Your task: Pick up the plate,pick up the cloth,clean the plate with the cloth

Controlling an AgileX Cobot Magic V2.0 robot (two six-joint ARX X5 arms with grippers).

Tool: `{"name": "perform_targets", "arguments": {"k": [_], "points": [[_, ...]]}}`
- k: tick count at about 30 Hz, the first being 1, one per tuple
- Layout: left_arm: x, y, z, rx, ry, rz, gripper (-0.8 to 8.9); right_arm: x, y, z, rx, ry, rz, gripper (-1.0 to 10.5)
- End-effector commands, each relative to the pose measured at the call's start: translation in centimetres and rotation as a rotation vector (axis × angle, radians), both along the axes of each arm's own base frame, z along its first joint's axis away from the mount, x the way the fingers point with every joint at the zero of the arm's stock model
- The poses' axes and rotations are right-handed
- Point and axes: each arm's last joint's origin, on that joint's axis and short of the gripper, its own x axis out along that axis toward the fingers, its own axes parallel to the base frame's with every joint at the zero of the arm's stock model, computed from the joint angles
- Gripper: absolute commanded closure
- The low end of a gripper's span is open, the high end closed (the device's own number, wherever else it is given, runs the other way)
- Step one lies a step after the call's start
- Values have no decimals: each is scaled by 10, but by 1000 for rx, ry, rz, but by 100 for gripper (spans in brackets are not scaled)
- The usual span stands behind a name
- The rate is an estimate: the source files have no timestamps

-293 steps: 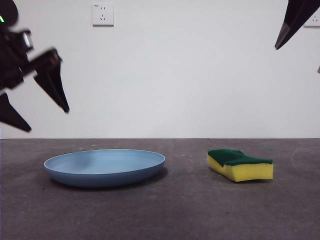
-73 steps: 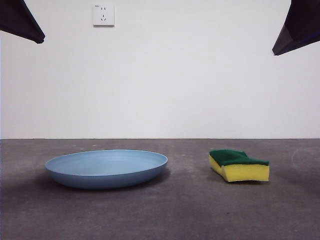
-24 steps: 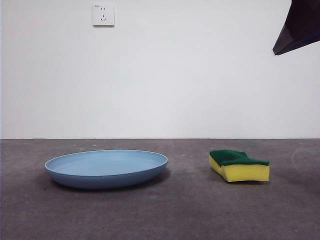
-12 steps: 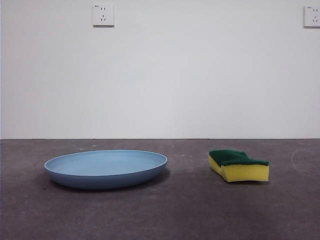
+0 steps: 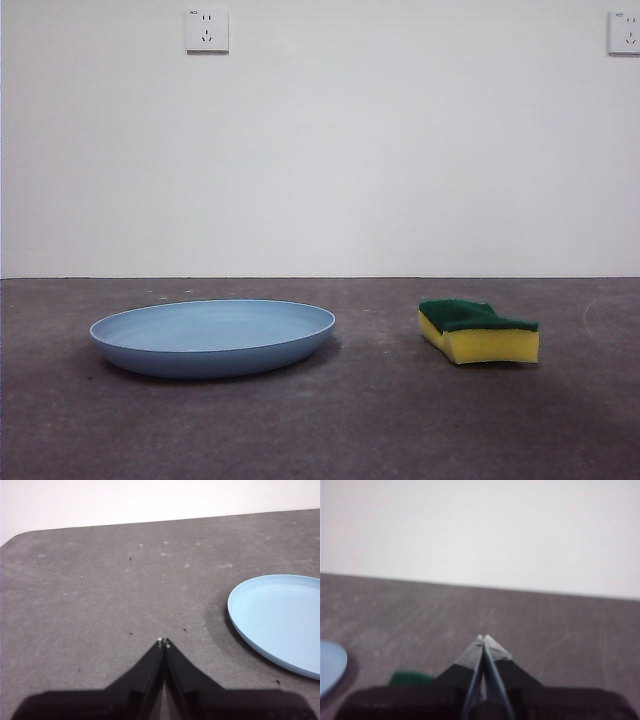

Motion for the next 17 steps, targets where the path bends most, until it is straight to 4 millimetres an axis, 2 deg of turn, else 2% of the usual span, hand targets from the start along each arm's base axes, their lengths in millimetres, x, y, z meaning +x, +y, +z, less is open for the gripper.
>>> {"name": "perform_targets", "arguments": {"k": [1, 7, 17], "points": [[1, 0, -5, -5, 9, 5, 816, 2, 0, -23, 42, 45, -8, 945], [1, 0, -5, -5, 9, 5, 816, 1, 0, -51, 80, 82, -10, 945], [1, 0, -5, -5, 9, 5, 816, -4, 0, -67, 112, 179, -18, 945]]}}
